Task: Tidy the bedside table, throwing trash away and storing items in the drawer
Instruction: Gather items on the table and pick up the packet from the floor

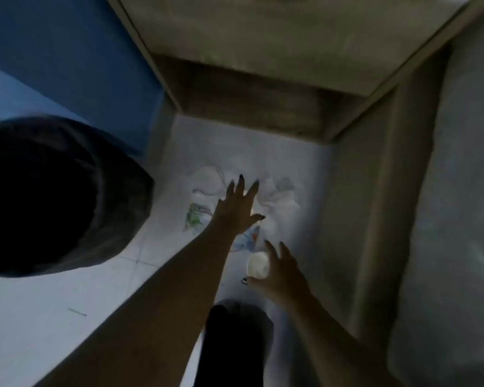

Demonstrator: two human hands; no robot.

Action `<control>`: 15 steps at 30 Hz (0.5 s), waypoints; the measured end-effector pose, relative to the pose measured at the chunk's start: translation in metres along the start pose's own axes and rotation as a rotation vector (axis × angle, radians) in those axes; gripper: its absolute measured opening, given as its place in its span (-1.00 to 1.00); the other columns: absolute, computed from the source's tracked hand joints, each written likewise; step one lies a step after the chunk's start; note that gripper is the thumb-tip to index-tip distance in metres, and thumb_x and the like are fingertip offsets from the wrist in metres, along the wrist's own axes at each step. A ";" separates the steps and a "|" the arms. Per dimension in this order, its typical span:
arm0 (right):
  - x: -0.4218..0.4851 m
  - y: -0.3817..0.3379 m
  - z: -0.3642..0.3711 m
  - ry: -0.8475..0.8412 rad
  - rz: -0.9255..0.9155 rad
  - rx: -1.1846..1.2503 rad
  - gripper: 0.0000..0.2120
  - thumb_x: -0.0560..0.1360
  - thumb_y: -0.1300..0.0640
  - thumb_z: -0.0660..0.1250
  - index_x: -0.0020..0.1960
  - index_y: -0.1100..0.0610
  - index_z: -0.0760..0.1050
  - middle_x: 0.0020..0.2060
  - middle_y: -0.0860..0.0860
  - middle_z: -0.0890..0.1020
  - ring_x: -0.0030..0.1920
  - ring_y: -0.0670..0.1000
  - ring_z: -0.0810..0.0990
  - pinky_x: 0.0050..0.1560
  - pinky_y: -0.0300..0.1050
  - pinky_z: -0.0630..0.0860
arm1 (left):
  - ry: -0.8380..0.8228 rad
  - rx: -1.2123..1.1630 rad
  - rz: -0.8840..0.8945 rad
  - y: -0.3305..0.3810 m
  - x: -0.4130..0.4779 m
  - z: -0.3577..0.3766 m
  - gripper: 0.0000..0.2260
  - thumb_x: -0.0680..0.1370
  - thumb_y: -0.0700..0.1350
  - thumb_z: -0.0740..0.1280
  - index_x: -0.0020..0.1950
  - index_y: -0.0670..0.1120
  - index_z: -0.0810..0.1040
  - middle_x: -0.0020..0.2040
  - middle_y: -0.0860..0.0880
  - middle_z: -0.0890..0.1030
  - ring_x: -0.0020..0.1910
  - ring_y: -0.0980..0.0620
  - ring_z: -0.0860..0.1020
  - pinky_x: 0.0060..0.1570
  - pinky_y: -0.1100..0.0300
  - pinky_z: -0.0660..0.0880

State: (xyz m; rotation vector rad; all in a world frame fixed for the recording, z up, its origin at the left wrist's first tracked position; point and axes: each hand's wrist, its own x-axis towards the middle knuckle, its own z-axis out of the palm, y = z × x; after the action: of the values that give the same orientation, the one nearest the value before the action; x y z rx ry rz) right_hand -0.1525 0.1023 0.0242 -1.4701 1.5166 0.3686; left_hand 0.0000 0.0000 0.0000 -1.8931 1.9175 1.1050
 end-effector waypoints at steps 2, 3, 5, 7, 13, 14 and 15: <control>0.018 0.005 0.026 0.015 -0.032 -0.020 -0.01 0.33 -0.32 0.39 0.53 -0.18 -0.15 0.56 0.04 -0.08 0.52 0.19 0.08 0.35 0.14 0.37 | 0.015 0.070 0.031 -0.003 0.028 0.025 -0.21 0.52 0.15 0.31 0.57 0.06 -0.13 0.58 -0.16 -0.20 0.55 -0.27 -0.10 0.36 -0.32 0.26; 0.027 0.009 0.038 0.022 -0.037 -0.039 -0.01 0.35 -0.29 0.40 0.53 -0.18 -0.18 0.56 0.05 -0.12 0.52 0.19 0.06 0.33 0.14 0.38 | 0.017 0.115 0.032 -0.008 0.042 0.040 -0.18 0.50 0.15 0.33 0.57 0.08 -0.13 0.58 -0.16 -0.21 0.55 -0.28 -0.10 0.35 -0.33 0.28; 0.042 0.019 0.056 0.056 -0.035 -0.051 -0.03 0.38 -0.22 0.41 0.53 -0.17 -0.18 0.56 0.07 -0.13 0.52 0.19 0.08 0.30 0.09 0.40 | 0.031 0.197 0.044 -0.013 0.065 0.065 -0.13 0.46 0.20 0.36 0.56 0.10 -0.15 0.58 -0.18 -0.22 0.54 -0.31 -0.10 0.32 -0.32 0.29; 0.048 0.029 0.067 0.103 -0.051 -0.065 -0.09 0.41 -0.18 0.40 0.52 -0.15 -0.14 0.55 0.09 -0.05 0.50 0.16 0.14 0.28 0.02 0.42 | 0.040 0.297 0.073 -0.016 0.076 0.086 -0.11 0.44 0.24 0.35 0.56 0.10 -0.14 0.57 -0.20 -0.20 0.54 -0.32 -0.09 0.33 -0.28 0.28; 0.050 0.033 0.078 0.132 -0.047 -0.056 -0.21 0.45 -0.08 0.40 0.50 -0.07 -0.01 0.48 0.10 0.13 0.39 0.13 0.29 0.19 -0.08 0.47 | 0.162 0.218 0.140 -0.009 0.072 0.095 -0.57 0.55 -0.33 0.22 0.42 -0.17 0.37 0.49 -0.25 0.26 0.43 -0.26 0.28 0.23 -0.15 0.47; 0.047 0.033 0.073 0.126 -0.035 -0.060 -0.21 0.45 -0.07 0.40 0.50 -0.06 0.00 0.47 0.10 0.14 0.39 0.13 0.29 0.19 -0.07 0.47 | 0.188 0.193 0.152 -0.005 0.069 0.089 -0.60 0.51 -0.41 0.19 0.33 -0.21 0.45 0.40 -0.25 0.38 0.34 -0.25 0.36 0.17 -0.11 0.51; 0.041 0.031 0.066 0.116 -0.020 -0.063 -0.22 0.45 -0.06 0.39 0.50 -0.06 0.01 0.46 0.10 0.15 0.39 0.14 0.29 0.19 -0.06 0.47 | 0.211 0.175 0.158 -0.002 0.065 0.081 -0.61 0.47 -0.45 0.18 0.26 -0.23 0.51 0.29 -0.24 0.48 0.25 -0.23 0.43 0.11 -0.07 0.54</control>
State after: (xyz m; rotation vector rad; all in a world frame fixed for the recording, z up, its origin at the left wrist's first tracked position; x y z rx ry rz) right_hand -0.1453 0.1350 -0.0521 -1.5785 1.5931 0.3265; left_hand -0.0343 0.0027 -0.0974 -1.8518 2.2301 0.7714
